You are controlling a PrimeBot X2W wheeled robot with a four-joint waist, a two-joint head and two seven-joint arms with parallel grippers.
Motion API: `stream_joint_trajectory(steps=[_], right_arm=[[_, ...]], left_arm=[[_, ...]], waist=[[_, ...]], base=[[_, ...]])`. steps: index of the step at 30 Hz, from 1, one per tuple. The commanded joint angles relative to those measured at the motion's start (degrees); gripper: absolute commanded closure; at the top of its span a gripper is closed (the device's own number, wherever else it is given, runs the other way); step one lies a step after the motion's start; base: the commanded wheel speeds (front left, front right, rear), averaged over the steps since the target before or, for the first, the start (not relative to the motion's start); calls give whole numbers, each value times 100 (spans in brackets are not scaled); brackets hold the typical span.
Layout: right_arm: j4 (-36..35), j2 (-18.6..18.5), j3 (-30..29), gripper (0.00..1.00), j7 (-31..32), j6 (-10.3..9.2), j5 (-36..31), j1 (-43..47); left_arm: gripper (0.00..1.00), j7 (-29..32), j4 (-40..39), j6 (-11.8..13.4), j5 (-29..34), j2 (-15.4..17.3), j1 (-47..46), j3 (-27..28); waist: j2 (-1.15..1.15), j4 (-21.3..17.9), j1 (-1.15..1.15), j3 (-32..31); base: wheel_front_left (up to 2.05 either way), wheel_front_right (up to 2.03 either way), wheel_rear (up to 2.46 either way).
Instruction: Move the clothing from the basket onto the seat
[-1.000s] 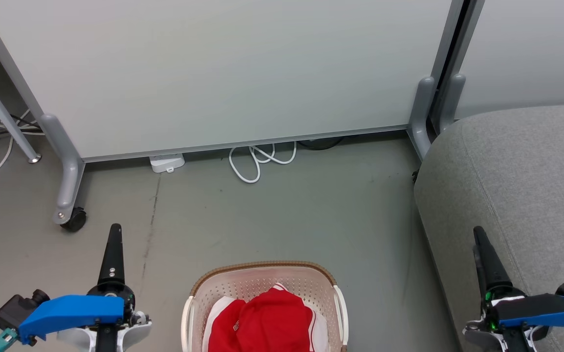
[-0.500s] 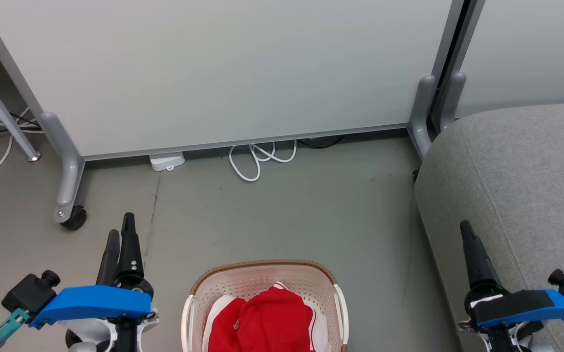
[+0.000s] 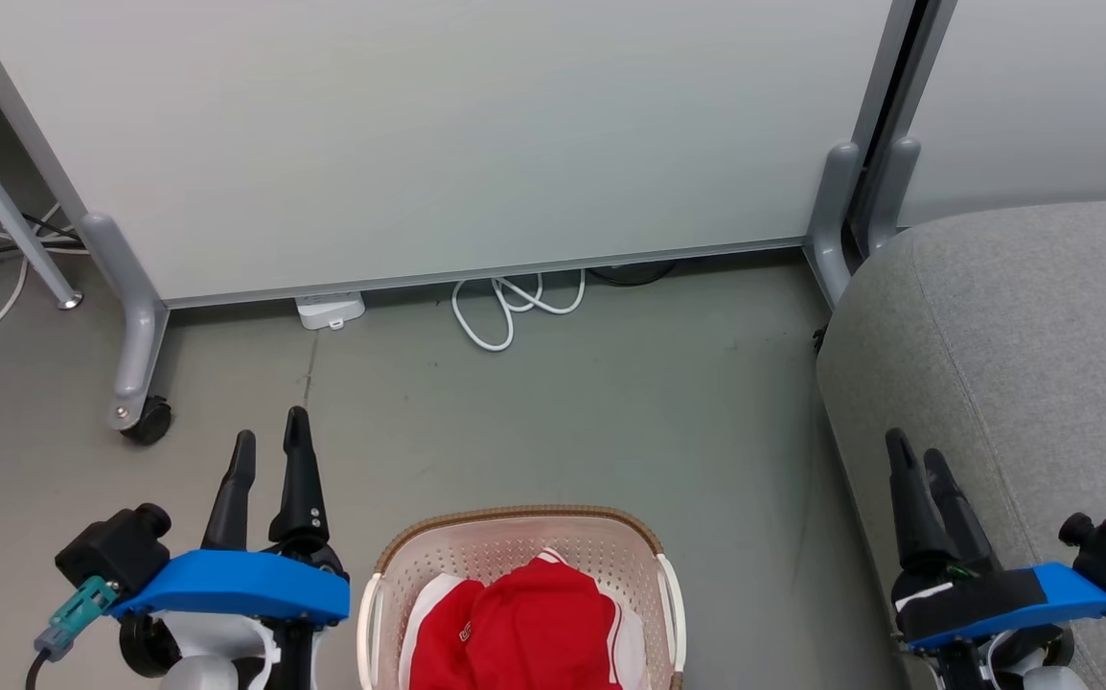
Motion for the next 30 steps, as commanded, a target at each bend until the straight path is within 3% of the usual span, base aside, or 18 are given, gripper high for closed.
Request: stream_joint_trajectory(steps=[1, 16, 30], right_arm=[[-52, -46, 10, 0, -78, 9, -269, -83], [83, -55, 98, 0, -319, 10, -1344, -95], [158, -61, 216, 0, -518, 12, -2156, -110]], left_arm=[[0, -70, -56, 44, 274, 57, -185, -80], [0, -310, 70, 221, 1226, 132, -233, -332], [0, -508, 269, 178, 1957, 153, -250, -462]], waist=[[0, 4, -1, 7], [0, 11, -1, 15], [0, -5, -1, 25]], base=[[0, 0, 0], [0, 0, 0], [0, 0, 0]])
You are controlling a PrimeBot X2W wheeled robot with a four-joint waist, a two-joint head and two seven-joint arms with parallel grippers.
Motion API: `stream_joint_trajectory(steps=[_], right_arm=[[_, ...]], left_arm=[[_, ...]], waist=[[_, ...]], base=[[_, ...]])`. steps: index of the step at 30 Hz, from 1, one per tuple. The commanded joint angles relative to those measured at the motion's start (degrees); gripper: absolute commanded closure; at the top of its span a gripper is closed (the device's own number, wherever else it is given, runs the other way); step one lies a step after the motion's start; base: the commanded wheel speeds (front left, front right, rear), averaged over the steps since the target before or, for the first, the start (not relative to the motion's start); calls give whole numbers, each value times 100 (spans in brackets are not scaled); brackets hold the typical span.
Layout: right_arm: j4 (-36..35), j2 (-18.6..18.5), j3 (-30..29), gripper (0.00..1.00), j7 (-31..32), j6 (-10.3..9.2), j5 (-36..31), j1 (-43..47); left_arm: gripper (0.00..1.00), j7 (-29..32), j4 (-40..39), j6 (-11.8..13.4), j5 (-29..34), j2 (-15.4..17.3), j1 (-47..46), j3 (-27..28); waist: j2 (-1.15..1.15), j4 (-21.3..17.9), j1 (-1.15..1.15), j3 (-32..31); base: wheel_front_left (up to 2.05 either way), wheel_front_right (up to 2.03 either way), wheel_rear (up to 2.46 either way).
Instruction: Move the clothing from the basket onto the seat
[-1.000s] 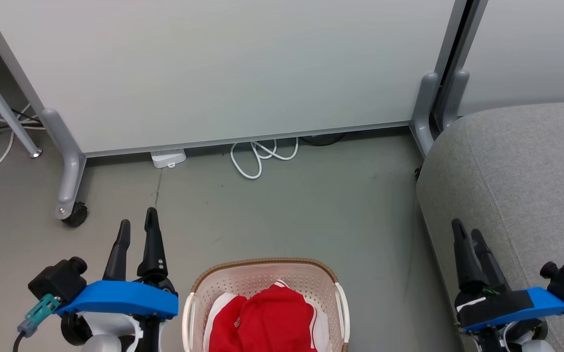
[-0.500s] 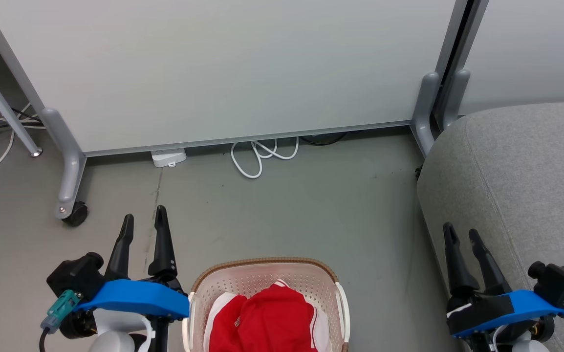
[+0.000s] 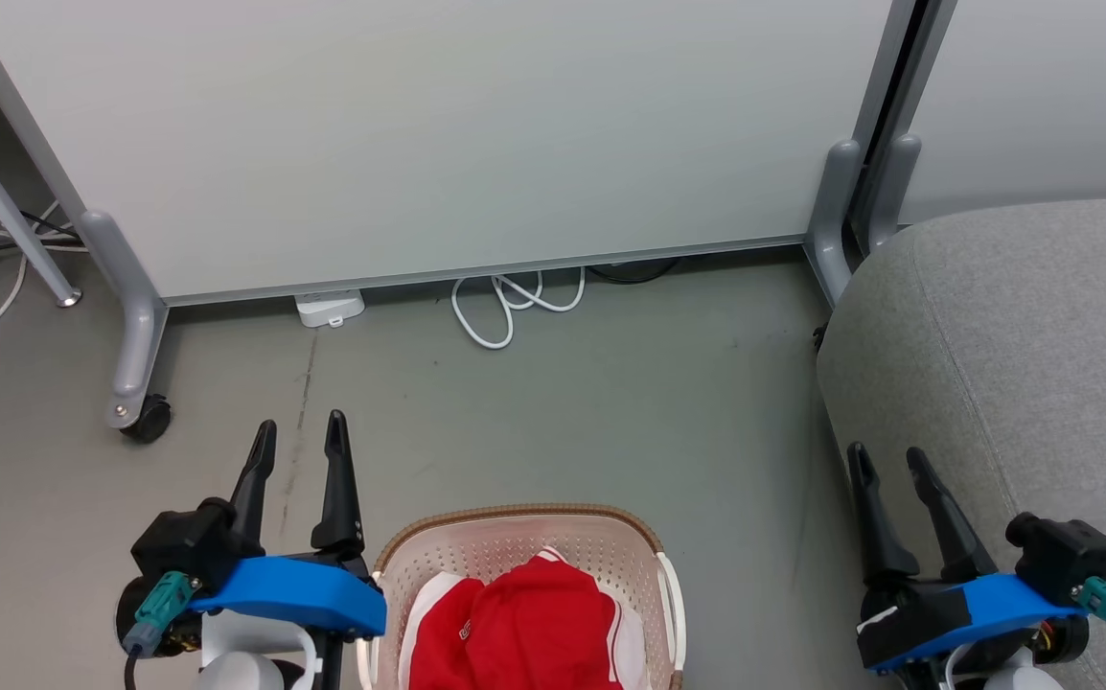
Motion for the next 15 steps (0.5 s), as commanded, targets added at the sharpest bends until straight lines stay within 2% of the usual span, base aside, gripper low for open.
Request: stream_joint_trajectory(steps=[1, 10, 15], right_arm=[[-24, -47, 28, 0, -57, 11, -138, -98], [-3, -50, 107, 0, -161, 11, -537, -115], [11, -52, 155, 0, -219, 12, -763, -91]], left_arm=[[0, -56, 1, -39, 157, 32, -145, -27], [0, -158, 88, -157, 523, 12, -157, -75], [0, -215, 148, -349, 652, -8, -153, -98]], waist=[[0, -1, 0, 0], [0, -3, 0, -2], [0, -2, 0, -12]], base=[[0, 0, 0], [0, 0, 0], [0, 0, 0]])
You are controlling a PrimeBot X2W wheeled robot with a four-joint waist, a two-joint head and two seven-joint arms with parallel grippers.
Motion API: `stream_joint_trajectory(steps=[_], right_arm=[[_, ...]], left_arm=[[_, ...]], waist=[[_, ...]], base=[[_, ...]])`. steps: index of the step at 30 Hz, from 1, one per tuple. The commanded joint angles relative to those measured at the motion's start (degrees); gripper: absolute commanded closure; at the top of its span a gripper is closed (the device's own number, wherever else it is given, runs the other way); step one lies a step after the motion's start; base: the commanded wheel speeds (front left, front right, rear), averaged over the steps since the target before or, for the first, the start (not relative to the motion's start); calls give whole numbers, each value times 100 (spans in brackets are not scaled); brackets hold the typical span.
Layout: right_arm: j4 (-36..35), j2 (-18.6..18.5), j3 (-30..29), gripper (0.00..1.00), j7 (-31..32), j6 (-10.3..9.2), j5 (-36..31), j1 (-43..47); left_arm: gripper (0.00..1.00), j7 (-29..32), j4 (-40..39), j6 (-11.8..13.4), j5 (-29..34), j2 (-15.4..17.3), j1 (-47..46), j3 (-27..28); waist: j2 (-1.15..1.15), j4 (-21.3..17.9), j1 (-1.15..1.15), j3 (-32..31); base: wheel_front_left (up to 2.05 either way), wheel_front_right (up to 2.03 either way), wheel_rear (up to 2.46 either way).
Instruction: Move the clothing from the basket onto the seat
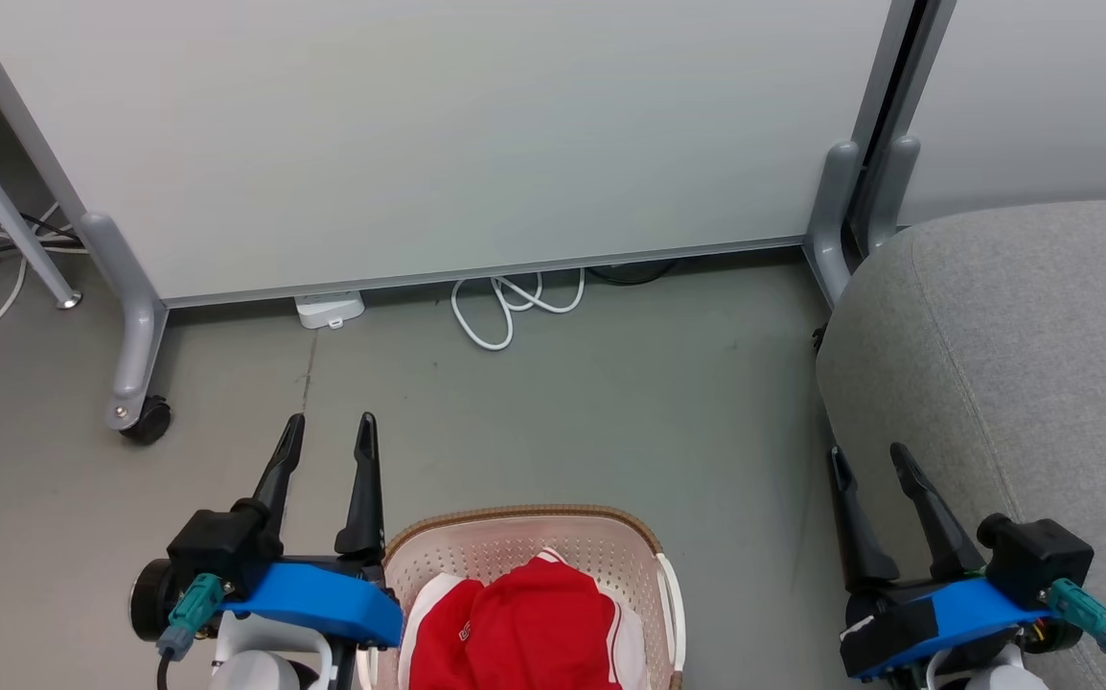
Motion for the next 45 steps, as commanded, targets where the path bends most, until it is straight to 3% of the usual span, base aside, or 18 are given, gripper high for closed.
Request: stream_joint_trajectory(steps=[1, 27, 45], right_arm=[[-21, -45, 24, 0, -58, 11, -132, -60], [333, -49, 117, 0, -338, 9, -1249, -62], [433, -48, 127, 0, -330, 9, -1220, -78]], left_arm=[[0, -52, 6, -60, 143, 8, -92, -38], [0, -331, 663, -324, 955, -65, -161, -77], [0, -330, 898, -349, 740, -83, -174, -76]], waist=[[0, 0, 0, -4], [0, 17, 0, -11], [0, 23, 0, 3]], base=[[0, 0, 0], [0, 0, 0], [0, 0, 0]])
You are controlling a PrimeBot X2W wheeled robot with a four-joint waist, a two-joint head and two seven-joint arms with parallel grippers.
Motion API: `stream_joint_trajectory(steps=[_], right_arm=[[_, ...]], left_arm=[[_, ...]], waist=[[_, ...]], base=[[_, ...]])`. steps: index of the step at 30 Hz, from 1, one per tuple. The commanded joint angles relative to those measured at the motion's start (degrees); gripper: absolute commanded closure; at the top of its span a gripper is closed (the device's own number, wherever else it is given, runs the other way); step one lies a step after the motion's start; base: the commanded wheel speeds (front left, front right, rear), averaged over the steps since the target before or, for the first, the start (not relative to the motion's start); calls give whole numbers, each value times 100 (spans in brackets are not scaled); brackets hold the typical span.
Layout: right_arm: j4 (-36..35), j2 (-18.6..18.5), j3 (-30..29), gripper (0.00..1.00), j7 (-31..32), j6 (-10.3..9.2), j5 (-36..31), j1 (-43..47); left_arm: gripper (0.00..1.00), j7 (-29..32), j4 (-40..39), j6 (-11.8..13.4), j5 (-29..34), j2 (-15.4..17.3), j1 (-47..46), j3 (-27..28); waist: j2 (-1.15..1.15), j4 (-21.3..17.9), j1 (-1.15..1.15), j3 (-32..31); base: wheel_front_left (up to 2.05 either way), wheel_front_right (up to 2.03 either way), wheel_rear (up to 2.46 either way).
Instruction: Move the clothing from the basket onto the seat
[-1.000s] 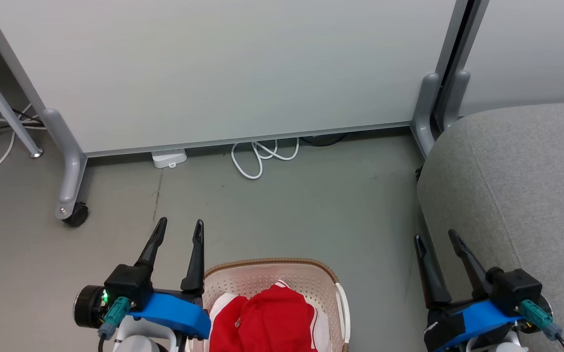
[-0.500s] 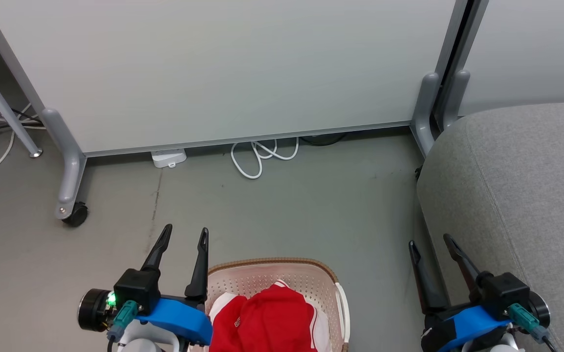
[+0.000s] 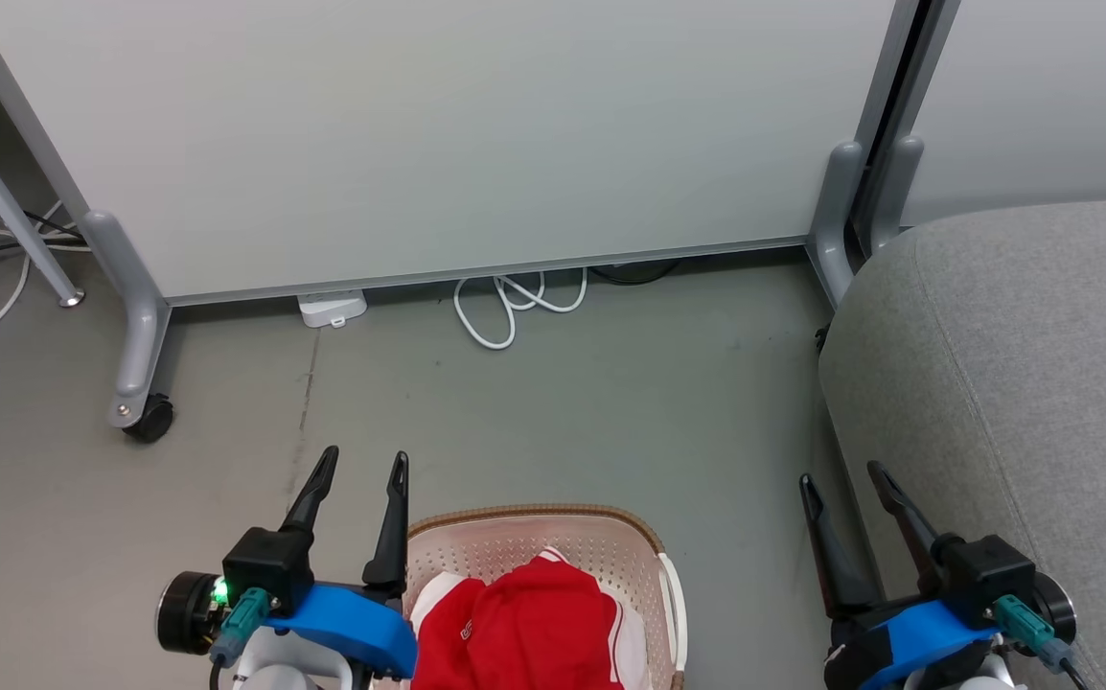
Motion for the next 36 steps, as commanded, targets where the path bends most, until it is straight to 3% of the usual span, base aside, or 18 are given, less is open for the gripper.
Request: stream_joint_trajectory(steps=[1, 10, 23, 36], right_arm=[[15, -28, 17, 0, -18, 2, 1, -52], [-48, -28, 53, 0, -17, 2, -33, -194], [-294, -26, -1, 0, -12, 2, -39, -726], [-591, -23, -63, 0, -12, 2, -91, -1289]], left_arm=[[0, -28, 15, -28, -6, -7, -69, -8], [0, -27, 349, -29, -9, 146, -458, -389], [0, -23, 1329, -28, -215, 544, -1700, -1294], [0, -23, 2706, -29, -619, 698, -2979, -2709]], waist=[[0, -7, 0, 6], [0, -149, 0, 262], [0, -537, 0, 1245], [0, -726, 0, 2411]], base=[[0, 0, 0], [0, 0, 0], [0, 0, 0], [0, 0, 0]])
